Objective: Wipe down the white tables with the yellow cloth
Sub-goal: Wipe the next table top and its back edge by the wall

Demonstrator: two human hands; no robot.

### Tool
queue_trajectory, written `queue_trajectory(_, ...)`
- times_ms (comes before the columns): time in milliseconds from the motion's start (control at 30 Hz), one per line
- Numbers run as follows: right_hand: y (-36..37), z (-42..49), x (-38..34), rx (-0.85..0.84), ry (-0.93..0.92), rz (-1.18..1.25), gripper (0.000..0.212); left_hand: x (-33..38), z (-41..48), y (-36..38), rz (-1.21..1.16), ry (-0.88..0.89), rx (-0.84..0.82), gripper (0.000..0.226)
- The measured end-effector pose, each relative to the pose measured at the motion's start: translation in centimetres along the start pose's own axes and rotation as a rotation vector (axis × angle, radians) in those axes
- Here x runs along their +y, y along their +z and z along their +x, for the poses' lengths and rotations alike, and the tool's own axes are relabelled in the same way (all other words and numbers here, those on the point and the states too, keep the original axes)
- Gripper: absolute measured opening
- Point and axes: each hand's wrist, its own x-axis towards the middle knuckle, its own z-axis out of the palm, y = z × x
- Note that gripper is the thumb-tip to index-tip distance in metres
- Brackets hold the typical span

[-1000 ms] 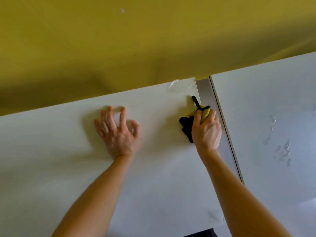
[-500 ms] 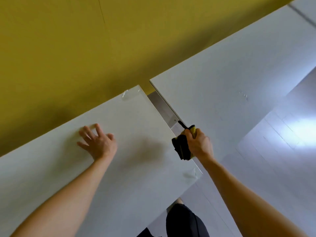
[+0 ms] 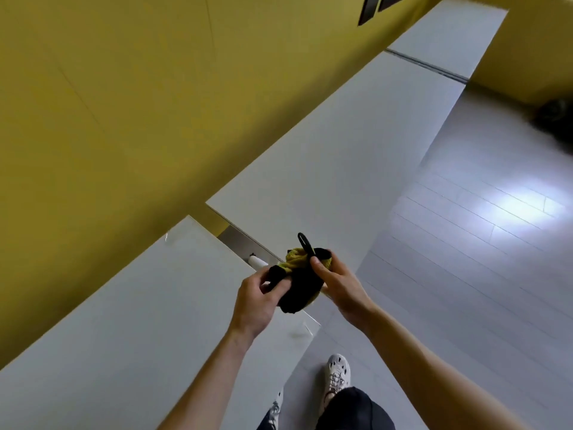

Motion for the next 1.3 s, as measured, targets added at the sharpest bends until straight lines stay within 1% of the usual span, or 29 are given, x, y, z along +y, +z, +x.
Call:
queue_trajectory(67,-2.5,-0.2,-0.3,0.008,0.007,0.009,0.027,1.1,1.1,1.8,0.070,0.056,0.035,0.017)
queue_trajectory(167,-7.2,-0.1,-0.3,-0.027,0.054,0.004,0.029,3.5,2.7,4.9,0.141,0.105,0.070,0.012)
queue_trajectory(233,-10.7,0.2,-0.6,-0.009,0.087,0.019,0.037,5.2,3.6,7.0,0.143,0.117,0.031,0.007)
queue_trajectory(267,-12.4,0.4,-0.7,0.037,0.089,0.003,0.039,6.1,4.1,7.9,0.139,0.127,0.003,0.005)
queue_trajectory(300,-14.0,0.9,-0.7,0.101,0.070,-0.060,0.035,6.9,4.7,8.7,0.124,0.138,-0.022,0.003)
queue_trajectory(367,-16.8,1.8,-0.7,0.222,0.018,-0.281,0.018,8.7,5.6,10.2,0.096,0.162,-0.050,0.007)
queue_trajectory(400,-17.9,2.2,-0.9,0.239,-0.017,-0.381,0.021,9.6,5.8,10.9,0.096,0.170,-0.063,0.006)
queue_trajectory(467,-19.5,3.0,-2.1,0.191,-0.133,-0.464,0.053,11.4,6.2,12.3,0.137,0.200,-0.100,0.006)
queue_trajectory(533,-20.5,3.8,-4.5,0.067,-0.244,-0.501,0.086,13.1,6.4,13.3,0.186,0.241,-0.139,0.009)
queue_trajectory(567,-20.8,4.3,-5.8,-0.012,-0.273,-0.526,0.099,13.9,6.5,13.6,0.201,0.255,-0.145,0.010)
queue_trajectory(600,-21.1,4.8,-7.0,-0.087,-0.292,-0.552,0.106,14.6,6.6,13.8,0.215,0.265,-0.144,0.011)
queue_trajectory(633,-21.2,5.2,-8.1,-0.143,-0.307,-0.576,0.104,15.3,6.6,13.9,0.225,0.270,-0.139,0.011)
queue_trajectory(667,-21.5,5.8,-9.1,-0.175,-0.310,-0.591,0.093,15.9,6.5,13.9,0.233,0.269,-0.129,0.013)
queue_trajectory(733,-22.0,7.0,-10.5,-0.161,-0.292,-0.625,0.053,16.8,6.3,13.6,0.232,0.255,-0.088,0.017)
queue_trajectory(767,-22.2,7.4,-10.9,-0.149,-0.284,-0.639,0.039,17.0,6.4,13.3,0.224,0.245,-0.050,0.018)
queue_trajectory(833,-22.5,8.0,-11.2,-0.156,-0.300,-0.621,0.031,16.9,6.8,12.5,0.220,0.210,0.039,0.022)
queue_trajectory(900,-22.3,8.1,-11.0,-0.214,-0.291,-0.592,0.026,16.1,7.4,11.5,0.243,0.151,0.077,0.026)
queue_trajectory(967,-22.1,8.4,-10.1,-0.284,-0.245,-0.610,0.027,14.9,7.8,10.7,0.273,0.084,0.072,0.032)
queue_trajectory(1033,-21.6,9.3,-9.3,-0.307,-0.231,-0.616,0.035,13.7,8.5,10.1,0.261,0.042,0.089,0.037)
queue_trajectory(1067,-21.3,10.1,-9.1,-0.277,-0.243,-0.593,0.040,13.2,9.3,9.8,0.227,0.019,0.108,0.039)
queue_trajectory(1100,-20.8,11.1,-8.9,-0.210,-0.266,-0.581,0.045,12.7,10.3,9.5,0.181,-0.011,0.120,0.043)
queue_trajectory(1167,-19.7,13.2,-8.2,-0.015,-0.345,-0.649,0.055,11.0,12.9,8.7,0.178,-0.079,0.100,0.053)
queue_trajectory(1200,-19.2,14.5,-7.4,0.063,-0.380,-0.736,0.058,9.8,14.1,8.3,0.246,-0.123,0.078,0.059)
queue_trajectory(1233,-18.6,15.6,-6.1,0.087,-0.391,-0.840,0.061,8.4,15.2,7.8,0.352,-0.177,0.049,0.064)
queue_trajectory(1300,-17.4,17.2,-2.4,0.014,-0.339,-1.024,0.066,4.8,16.4,6.8,0.599,-0.288,-0.010,0.070)
